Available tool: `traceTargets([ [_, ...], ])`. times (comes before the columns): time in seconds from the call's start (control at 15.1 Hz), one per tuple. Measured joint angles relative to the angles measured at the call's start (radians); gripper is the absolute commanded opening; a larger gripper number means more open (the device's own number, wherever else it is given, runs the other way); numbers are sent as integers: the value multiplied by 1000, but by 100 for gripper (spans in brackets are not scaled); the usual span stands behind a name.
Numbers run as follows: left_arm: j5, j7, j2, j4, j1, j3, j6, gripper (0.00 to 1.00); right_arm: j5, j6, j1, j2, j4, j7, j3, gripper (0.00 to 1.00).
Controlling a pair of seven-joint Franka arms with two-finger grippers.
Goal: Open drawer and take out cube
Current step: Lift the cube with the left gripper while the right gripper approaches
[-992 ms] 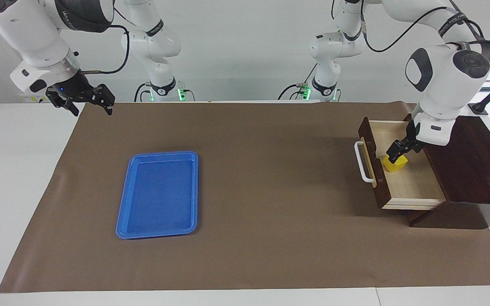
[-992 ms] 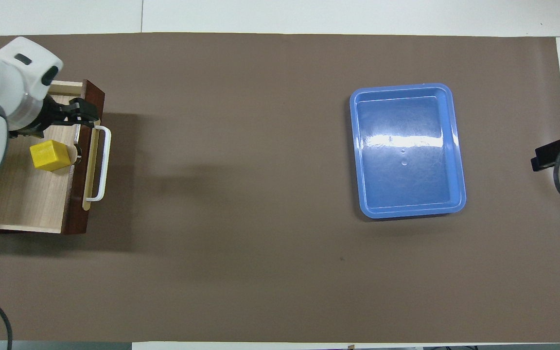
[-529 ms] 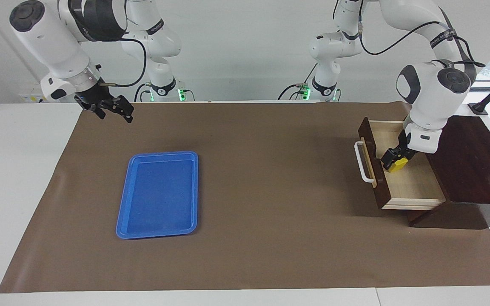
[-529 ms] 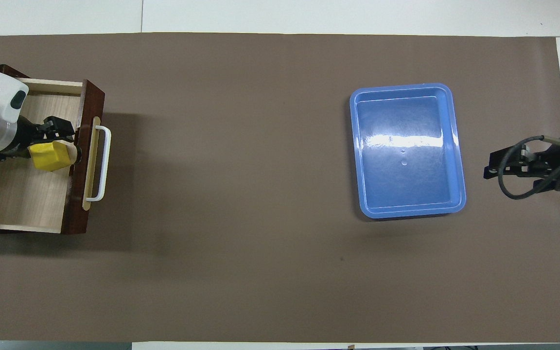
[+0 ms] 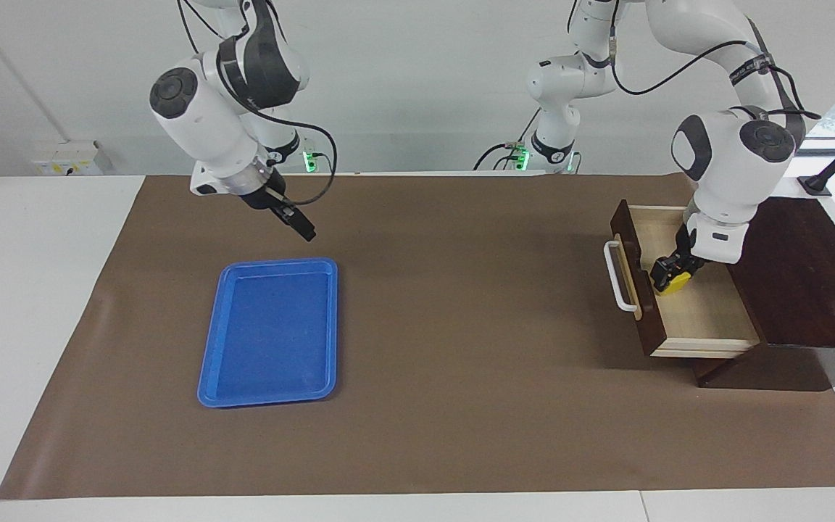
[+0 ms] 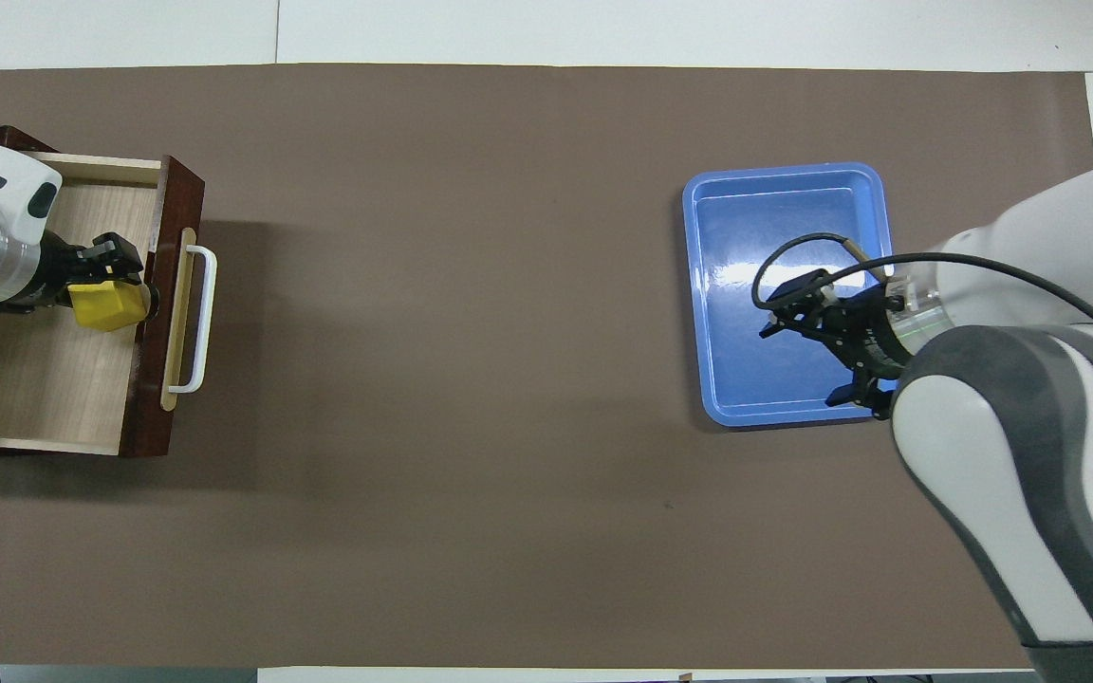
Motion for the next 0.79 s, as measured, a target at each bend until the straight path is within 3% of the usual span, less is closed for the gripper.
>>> traceTargets([
  [0.13, 0, 0, 0, -1, 4, 0, 1, 7, 61, 72, 67, 36, -6, 133, 0, 100],
  [0.2, 0, 0, 0, -1, 7, 1, 1, 0, 95, 110, 101, 54, -8, 194, 1, 100],
  [0.4, -1, -4, 3, 51, 5, -4, -90, 0, 209, 232, 185, 99, -17, 323, 1, 100],
  [0.53, -5, -56, 6, 185, -15, -11, -266, 0, 288, 324, 228, 112, -41, 379, 0, 100],
  [0.66, -10, -175, -1, 294, -70, -17, -406, 0, 332, 374, 258, 113, -62, 404, 0, 100],
  [0.79, -11, -389, -20, 331, -164, -23, -467, 0, 346, 389, 283, 114, -72, 412, 0, 100],
])
